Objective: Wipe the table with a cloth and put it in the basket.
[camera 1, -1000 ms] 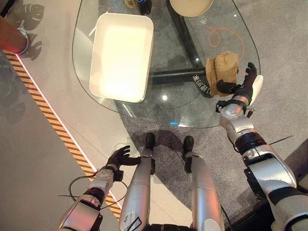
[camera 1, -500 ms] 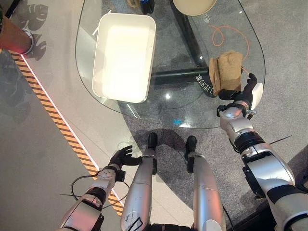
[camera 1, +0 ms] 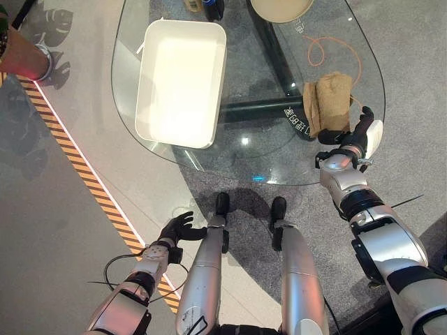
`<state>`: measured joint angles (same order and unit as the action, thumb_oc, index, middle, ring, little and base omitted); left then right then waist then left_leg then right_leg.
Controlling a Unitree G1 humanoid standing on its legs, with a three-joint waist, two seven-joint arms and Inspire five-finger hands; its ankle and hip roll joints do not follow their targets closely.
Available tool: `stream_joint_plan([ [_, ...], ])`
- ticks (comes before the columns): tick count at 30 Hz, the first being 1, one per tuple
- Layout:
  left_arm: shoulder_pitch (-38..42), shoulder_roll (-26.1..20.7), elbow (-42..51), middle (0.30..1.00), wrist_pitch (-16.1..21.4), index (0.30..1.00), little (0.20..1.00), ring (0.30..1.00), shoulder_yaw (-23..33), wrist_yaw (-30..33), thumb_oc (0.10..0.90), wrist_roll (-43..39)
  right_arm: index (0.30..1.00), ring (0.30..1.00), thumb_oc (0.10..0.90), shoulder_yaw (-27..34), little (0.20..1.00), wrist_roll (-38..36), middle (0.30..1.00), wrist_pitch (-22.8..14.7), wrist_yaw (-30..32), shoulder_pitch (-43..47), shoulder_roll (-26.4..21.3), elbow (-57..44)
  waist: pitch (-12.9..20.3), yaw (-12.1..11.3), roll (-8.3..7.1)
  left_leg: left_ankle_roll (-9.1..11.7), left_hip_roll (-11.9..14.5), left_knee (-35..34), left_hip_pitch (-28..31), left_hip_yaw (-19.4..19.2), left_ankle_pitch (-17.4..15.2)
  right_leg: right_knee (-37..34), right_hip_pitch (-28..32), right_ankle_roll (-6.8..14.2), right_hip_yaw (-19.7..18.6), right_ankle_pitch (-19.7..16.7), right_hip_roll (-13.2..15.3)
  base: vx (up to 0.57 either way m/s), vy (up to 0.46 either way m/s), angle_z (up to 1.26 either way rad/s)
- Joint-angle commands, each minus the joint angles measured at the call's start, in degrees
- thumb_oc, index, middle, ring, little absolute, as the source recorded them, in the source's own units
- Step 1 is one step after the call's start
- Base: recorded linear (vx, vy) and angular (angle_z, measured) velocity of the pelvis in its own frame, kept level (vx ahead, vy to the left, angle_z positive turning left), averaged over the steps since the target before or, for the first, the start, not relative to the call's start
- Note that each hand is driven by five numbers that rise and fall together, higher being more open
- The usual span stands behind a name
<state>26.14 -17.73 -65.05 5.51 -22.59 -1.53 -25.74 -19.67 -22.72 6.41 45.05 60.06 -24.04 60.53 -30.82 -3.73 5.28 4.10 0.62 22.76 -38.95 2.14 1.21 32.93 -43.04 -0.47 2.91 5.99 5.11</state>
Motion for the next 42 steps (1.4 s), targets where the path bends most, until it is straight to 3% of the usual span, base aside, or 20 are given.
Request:
stream_joint_plan([
  [1, -4.9, 1.5, -1.8, 0.900, -0.9, 0.900, 0.900, 0.900, -1.9, 0.9, 0.800, 0.6, 0.900, 0.900, 0.800, -1.9, 0.900, 0.5, 0.900, -2.3, 3.1, 5.4, -3.1, -0.4, 1.0, -0.8, 1.94, -3.4, -3.1, 3.5, -0.1, -2.5, -3.5, -0.8, 2.3, -0.8, 2.8, 0.4, -0.9, 0.00, 0.000, 0.00],
  [12, -5.2, 1.7, -1.6, 0.900, -0.6, 0.900, 0.900, 0.900, -2.8, 0.3, 0.800, 0.8, 0.900, 0.900, 0.800, -2.3, 0.900, -2.0, 0.900, -1.4, 1.5, 7.7, -3.4, 2.8, 1.0, -1.4, 3.03, -3.3, -3.4, 3.6, -0.6, -2.3, -3.1, 0.0, 1.3, -0.9, 3.0, 0.6, -0.5, 0.00, 0.000, 0.02],
  [27, -5.5, 2.2, -1.1, 0.900, -0.4, 0.900, 0.900, 0.900, -3.8, 0.7, 0.800, 0.3, 0.900, 0.900, 0.800, -2.8, 0.900, 0.0, 0.900, 0.3, 1.7, 9.4, -4.2, 6.2, 1.0, -1.9, 3.76, -3.4, -3.5, 3.5, -1.3, -2.2, -2.8, 0.4, 0.4, -0.8, 3.3, 0.5, -0.2, 0.00, 0.000, 0.01],
  [28, -5.6, 2.1, -0.8, 0.900, -0.6, 0.900, 0.900, 0.900, -3.8, 0.7, 0.800, 0.4, 0.860, 0.860, 0.753, -2.8, 0.853, 0.1, 0.860, 0.3, 1.6, 9.3, -4.2, 6.2, 1.0, -2.0, 3.78, -3.4, -3.5, 3.5, -1.3, -2.2, -2.7, 0.4, 0.5, -0.8, 3.4, 0.5, -0.2, 0.00, 0.000, 0.00],
  [29, -5.6, 2.1, -0.8, 0.900, -0.6, 0.900, 0.900, 0.900, -3.8, 0.7, 0.800, 0.4, 0.766, 0.766, 0.644, -2.8, 0.744, 0.3, 0.766, 0.4, 1.5, 9.3, -4.3, 6.2, 1.0, -2.0, 3.79, -3.4, -3.5, 3.5, -1.3, -2.2, -2.7, 0.4, 0.4, -0.8, 3.4, 0.5, -0.2, 0.00, 0.000, 0.00],
  [30, -5.5, 2.1, -0.8, 0.900, -0.6, 0.900, 0.900, 0.900, -3.9, 0.7, 0.800, 0.4, 0.714, 0.714, 0.583, -2.9, 0.683, 0.3, 0.714, 0.5, 1.4, 9.4, -4.3, 6.3, 1.0, -2.0, 3.79, -3.4, -3.5, 3.5, -1.4, -2.2, -2.6, 0.3, 0.4, -0.8, 3.4, 0.4, -0.2, 0.00, 0.000, 0.00],
  [31, -5.3, 2.1, -0.8, 0.900, -0.6, 0.900, 0.900, 0.900, -4.2, 0.7, 0.800, 0.1, 0.356, 0.356, 0.166, -3.0, 0.266, 0.8, 0.356, 0.5, 0.8, 9.6, -4.4, 6.6, 1.0, -2.0, 3.81, -3.4, -3.5, 3.5, -1.6, -2.2, -2.6, 0.3, 0.1, -0.7, 3.4, 0.3, -0.2, 0.00, 0.000, 0.00],
  [32, -5.2, 2.2, -0.8, 0.900, -0.6, 0.900, 0.900, 0.900, -4.3, 0.7, 0.800, 0.1, 0.356, 0.356, 0.166, -3.2, 0.266, 1.2, 0.356, 0.6, 0.7, 9.8, -4.3, 6.9, 1.0, -2.0, 3.86, -3.4, -3.5, 3.5, -1.7, -2.2, -2.6, 0.4, 0.0, -0.7, 3.5, 0.4, -0.1, 0.00, 0.000, 0.00],
  [33, -5.3, 2.2, -0.7, 0.900, -0.5, 0.900, 0.900, 0.900, -4.3, 0.7, 0.800, 0.0, 0.300, 0.300, 0.100, -3.4, 0.200, 1.6, 0.300, 0.8, 0.4, 9.8, -4.3, 7.0, 1.0, -2.0, 3.91, -3.5, -3.5, 3.6, -1.7, -2.2, -2.6, 0.5, -0.1, -0.7, 3.5, 0.3, -0.1, 0.00, 0.000, 0.00],
  [42, -5.3, 2.0, -0.6, 0.900, -0.8, 0.900, 0.900, 0.900, -4.3, 0.8, 0.800, -0.1, 0.300, 0.300, 0.100, -4.2, 0.200, 2.8, 0.300, 1.5, 0.1, 9.7, -4.4, 7.0, 1.0, -2.1, 3.92, -3.5, -3.5, 3.7, -1.9, -2.1, -2.7, 0.6, -0.3, -0.7, 3.5, 0.4, -0.1, 0.00, 0.000, 0.00],
])
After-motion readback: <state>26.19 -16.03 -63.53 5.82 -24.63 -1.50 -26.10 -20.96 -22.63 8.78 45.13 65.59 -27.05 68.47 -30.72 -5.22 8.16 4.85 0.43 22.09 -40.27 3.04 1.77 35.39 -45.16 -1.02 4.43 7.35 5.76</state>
